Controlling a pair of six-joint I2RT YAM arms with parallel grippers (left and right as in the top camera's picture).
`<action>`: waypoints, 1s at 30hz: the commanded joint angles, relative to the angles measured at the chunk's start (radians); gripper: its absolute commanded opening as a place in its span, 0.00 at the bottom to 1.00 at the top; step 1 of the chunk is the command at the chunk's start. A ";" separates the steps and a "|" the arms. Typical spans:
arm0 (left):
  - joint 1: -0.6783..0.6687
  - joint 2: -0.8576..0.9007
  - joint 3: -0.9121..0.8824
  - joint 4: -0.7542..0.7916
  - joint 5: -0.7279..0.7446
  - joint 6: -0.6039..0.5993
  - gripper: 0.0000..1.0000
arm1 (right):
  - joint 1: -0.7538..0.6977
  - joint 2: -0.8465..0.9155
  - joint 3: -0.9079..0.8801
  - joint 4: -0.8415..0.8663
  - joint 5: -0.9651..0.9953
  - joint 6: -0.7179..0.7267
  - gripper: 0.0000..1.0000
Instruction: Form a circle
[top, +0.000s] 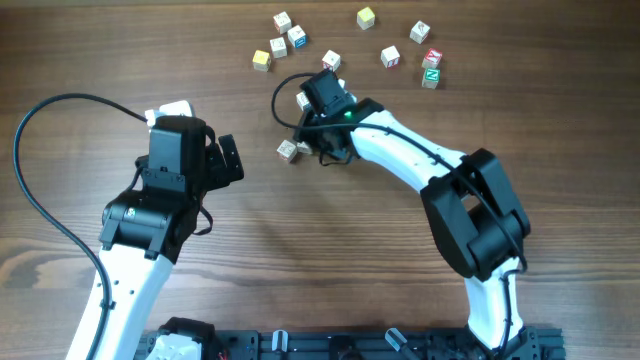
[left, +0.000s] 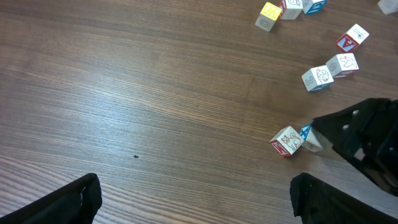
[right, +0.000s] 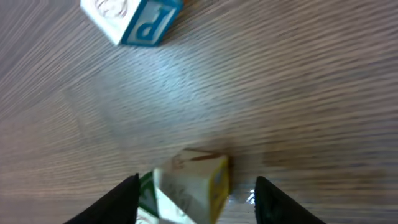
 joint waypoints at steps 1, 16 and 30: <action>0.005 0.002 0.000 0.002 -0.010 -0.013 1.00 | -0.025 0.005 0.003 -0.002 -0.047 -0.040 0.67; 0.005 0.002 0.000 0.002 -0.010 -0.013 1.00 | -0.111 -0.396 0.004 -0.254 0.045 -0.150 0.95; 0.005 0.002 0.000 0.002 -0.010 -0.013 1.00 | -0.208 -0.586 0.004 -0.389 0.112 -0.286 1.00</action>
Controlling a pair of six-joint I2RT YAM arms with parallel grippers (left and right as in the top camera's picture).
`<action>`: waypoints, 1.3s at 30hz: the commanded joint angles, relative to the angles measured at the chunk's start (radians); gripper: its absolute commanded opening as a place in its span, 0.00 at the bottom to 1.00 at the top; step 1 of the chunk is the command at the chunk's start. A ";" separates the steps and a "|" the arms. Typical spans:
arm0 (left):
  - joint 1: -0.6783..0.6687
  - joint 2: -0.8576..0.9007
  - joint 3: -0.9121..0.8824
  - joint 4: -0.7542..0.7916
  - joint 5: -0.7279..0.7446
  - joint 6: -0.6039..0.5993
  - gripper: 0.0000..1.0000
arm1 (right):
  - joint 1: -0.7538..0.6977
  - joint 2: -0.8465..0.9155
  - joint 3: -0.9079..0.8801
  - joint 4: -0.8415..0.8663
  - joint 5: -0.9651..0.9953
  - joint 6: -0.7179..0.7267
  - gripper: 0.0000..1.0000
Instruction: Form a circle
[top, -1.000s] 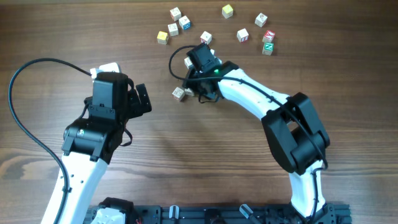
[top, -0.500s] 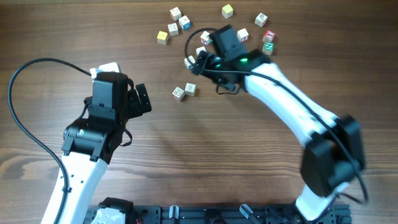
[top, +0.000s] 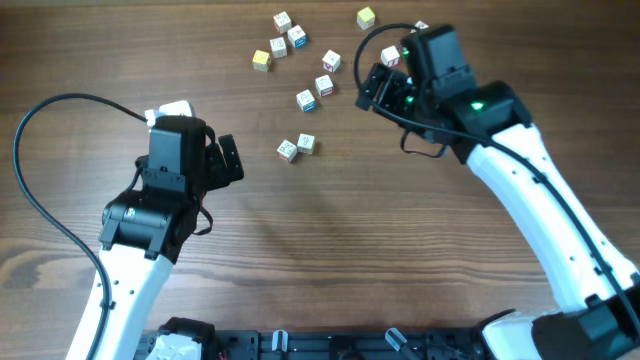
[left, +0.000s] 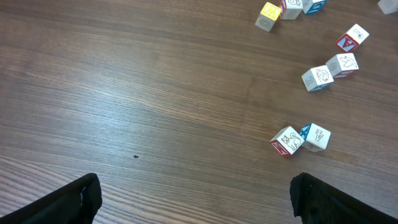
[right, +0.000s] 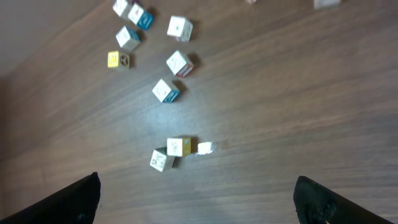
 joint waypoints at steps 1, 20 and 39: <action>0.005 0.002 0.000 0.002 -0.010 -0.013 1.00 | -0.028 -0.025 0.004 -0.004 0.026 -0.081 1.00; 0.005 0.002 0.000 0.002 -0.010 -0.013 1.00 | -0.028 -0.025 0.004 -0.039 -0.227 -0.087 1.00; 0.005 0.002 0.000 0.002 -0.010 -0.013 1.00 | 0.011 0.349 0.002 0.440 -0.222 -0.497 1.00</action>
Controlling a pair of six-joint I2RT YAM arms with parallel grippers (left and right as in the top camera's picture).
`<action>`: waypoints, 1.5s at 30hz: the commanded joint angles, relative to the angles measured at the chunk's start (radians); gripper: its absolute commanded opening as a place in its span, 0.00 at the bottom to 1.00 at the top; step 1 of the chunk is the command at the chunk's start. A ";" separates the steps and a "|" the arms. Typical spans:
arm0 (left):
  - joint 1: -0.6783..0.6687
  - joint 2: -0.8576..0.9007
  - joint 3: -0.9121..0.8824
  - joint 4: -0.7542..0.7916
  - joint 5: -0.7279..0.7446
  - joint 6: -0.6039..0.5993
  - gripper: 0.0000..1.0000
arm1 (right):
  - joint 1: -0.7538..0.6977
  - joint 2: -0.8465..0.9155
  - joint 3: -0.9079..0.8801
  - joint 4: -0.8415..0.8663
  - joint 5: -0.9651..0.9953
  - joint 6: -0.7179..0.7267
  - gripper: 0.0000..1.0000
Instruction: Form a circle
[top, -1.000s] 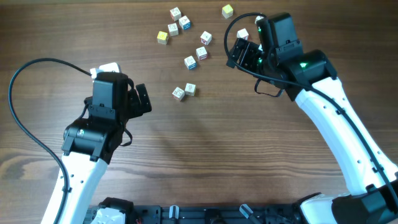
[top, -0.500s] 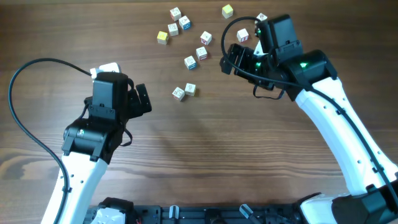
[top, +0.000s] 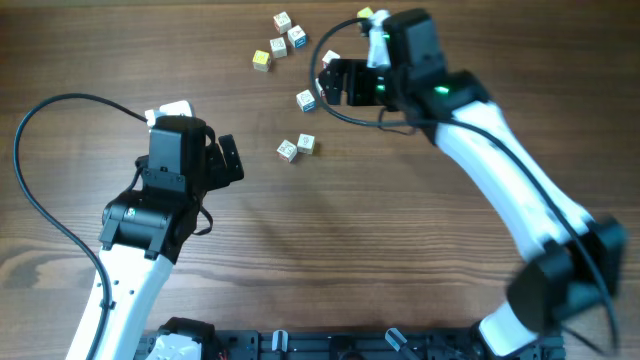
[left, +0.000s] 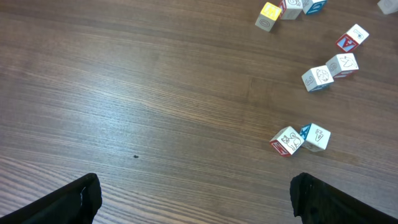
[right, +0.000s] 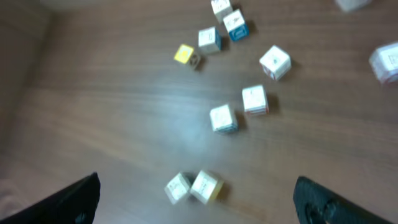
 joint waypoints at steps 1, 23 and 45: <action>0.005 0.002 0.000 0.003 -0.010 -0.013 1.00 | 0.002 0.173 0.003 0.108 -0.006 -0.111 1.00; 0.005 0.002 0.000 0.003 -0.010 -0.013 1.00 | 0.002 0.512 0.003 0.552 0.098 -0.003 0.86; 0.005 0.002 0.000 0.003 -0.010 -0.013 1.00 | 0.009 0.558 0.003 0.630 0.116 -0.071 0.62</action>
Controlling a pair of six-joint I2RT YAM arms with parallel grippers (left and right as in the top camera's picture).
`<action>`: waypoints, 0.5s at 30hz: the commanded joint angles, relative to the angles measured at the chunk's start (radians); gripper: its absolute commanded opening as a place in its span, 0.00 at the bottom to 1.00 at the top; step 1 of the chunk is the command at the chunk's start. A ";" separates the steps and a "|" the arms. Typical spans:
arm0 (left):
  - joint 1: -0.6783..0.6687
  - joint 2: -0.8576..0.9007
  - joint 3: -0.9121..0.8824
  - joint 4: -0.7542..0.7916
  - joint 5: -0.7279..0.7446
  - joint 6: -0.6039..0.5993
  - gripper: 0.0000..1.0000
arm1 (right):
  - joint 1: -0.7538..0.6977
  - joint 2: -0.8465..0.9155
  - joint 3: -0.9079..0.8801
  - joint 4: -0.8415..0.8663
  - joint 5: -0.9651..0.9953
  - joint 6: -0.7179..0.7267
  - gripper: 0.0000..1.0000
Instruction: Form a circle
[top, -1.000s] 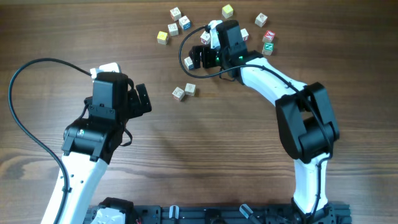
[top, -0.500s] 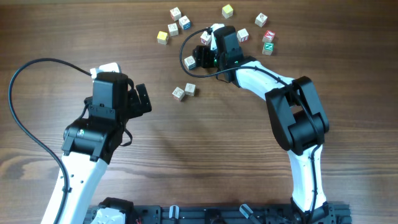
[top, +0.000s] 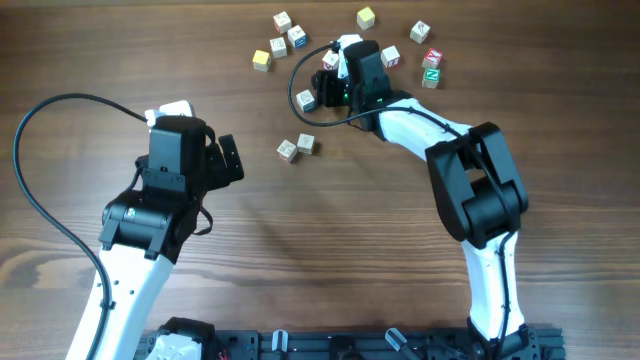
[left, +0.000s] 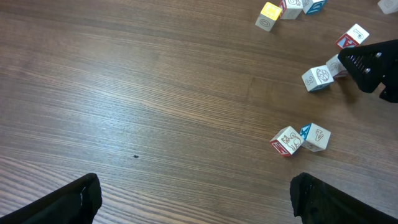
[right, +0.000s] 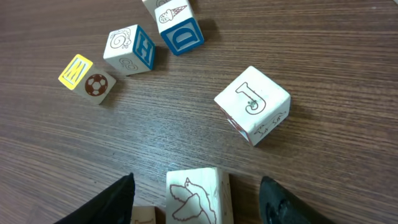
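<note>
Several small picture and letter cubes lie scattered at the back of the wooden table (top: 330, 230). My right gripper (right: 199, 202) is open and low over a cube with a bird drawing (right: 194, 196), one finger on each side, not touching. Just beyond it are a J cube (right: 252, 104), an H cube (right: 129, 47), a D cube (right: 182, 34) and a yellow cube (right: 87, 78). Two cubes (left: 300, 139) sit touching nearer the middle. My left gripper (left: 199, 202) is open over bare wood, holding nothing.
More cubes lie at the back right, among them a yellow one (top: 366, 17) and a red and green pair (top: 432, 66). A black cable (top: 40, 130) loops out from the left arm over the table's left side.
My right gripper was higher above the cluster of cubes. It now stands low with its open fingers either side of the bird cube. The left arm has not moved.
My right gripper was first low by the pair of cubes near the middle, a yellow-sided cube between its fingers. Then it was up at the back right, the pair left touching. It then hung over the back cluster, and now straddles the bird cube.
</note>
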 joint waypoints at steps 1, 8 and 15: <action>0.005 0.002 0.000 0.003 -0.009 -0.013 1.00 | 0.011 0.058 0.004 0.023 0.012 -0.003 0.61; 0.005 0.002 0.000 0.003 -0.010 -0.013 1.00 | 0.020 0.071 0.005 0.041 0.013 0.008 0.52; 0.005 0.002 0.000 0.003 -0.010 -0.013 1.00 | 0.020 0.032 0.009 0.035 0.013 0.008 0.34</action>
